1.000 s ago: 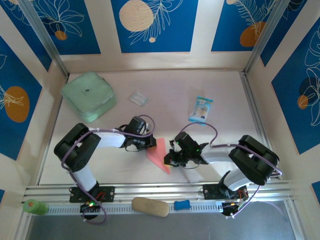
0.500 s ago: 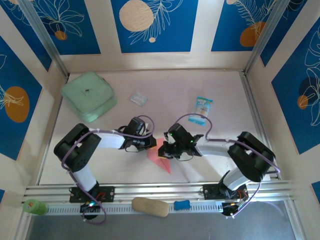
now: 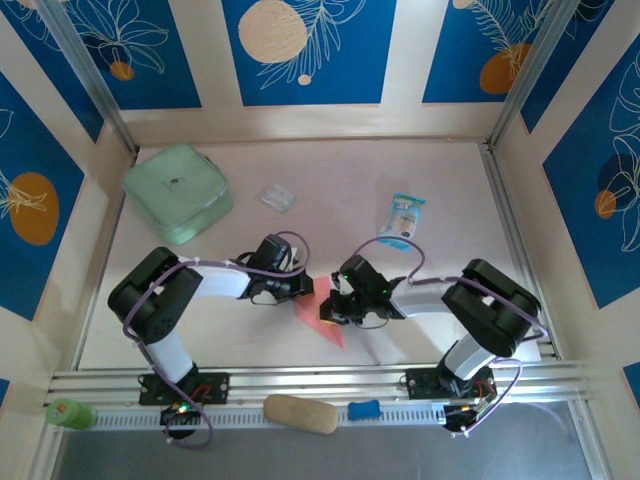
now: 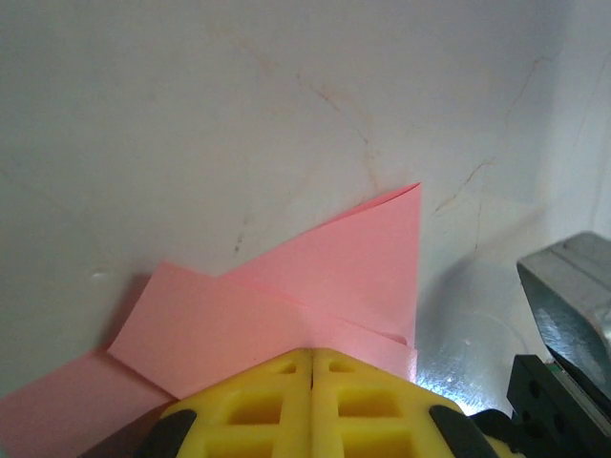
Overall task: Fold a paper plane with a square sheet of paper (pick it up from the middle)
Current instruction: Perform the fourth fold on the wing at the bottom-center of the table.
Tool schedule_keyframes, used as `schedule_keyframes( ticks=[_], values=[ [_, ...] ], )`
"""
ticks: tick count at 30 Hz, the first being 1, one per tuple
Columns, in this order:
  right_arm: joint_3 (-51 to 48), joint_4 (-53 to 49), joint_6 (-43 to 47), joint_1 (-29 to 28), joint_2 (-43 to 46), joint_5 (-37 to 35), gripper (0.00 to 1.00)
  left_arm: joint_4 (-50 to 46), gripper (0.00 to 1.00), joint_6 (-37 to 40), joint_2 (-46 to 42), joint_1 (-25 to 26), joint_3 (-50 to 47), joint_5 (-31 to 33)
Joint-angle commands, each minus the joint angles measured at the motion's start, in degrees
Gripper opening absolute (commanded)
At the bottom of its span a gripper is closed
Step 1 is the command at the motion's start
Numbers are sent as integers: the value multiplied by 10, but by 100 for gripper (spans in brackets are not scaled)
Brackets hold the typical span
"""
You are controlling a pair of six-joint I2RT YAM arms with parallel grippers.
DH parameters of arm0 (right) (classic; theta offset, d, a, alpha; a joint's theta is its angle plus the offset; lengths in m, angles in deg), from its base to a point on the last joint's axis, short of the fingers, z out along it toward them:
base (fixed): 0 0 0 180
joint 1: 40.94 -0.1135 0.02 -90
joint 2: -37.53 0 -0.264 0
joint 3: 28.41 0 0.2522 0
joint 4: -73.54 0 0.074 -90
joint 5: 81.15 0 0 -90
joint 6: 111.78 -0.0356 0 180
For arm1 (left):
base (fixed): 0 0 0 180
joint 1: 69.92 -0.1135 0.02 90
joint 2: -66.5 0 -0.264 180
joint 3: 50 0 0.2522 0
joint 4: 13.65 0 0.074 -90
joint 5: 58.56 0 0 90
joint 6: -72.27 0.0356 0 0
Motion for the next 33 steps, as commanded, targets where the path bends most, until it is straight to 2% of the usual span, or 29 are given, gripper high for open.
schedule_keyframes(
  ticks=[1, 10, 16, 20, 26, 29, 33],
  values=[
    [-35, -47, -7, -10, 33, 8, 2, -34, 0, 1, 27, -2, -18, 27],
    [-119, -56, -39, -33, 120, -15, 3, -20, 0, -7, 30, -2, -22, 24],
    [-83, -104, -20, -28, 184, -22, 5, -25, 0, -5, 24, -2, -23, 25],
    [-30, -113, 5, -12, 158, -18, 6, -26, 0, -6, 22, -2, -24, 25],
    [36, -96, 24, -6, 54, 2, 6, -27, 0, -6, 22, -2, -21, 25],
    [11, -67, 13, -13, 21, 11, 6, -29, 0, -7, 23, -1, -21, 28],
    [-55, -28, -7, -31, 48, 16, 7, -32, 0, -6, 26, -2, -21, 31]
  ],
)
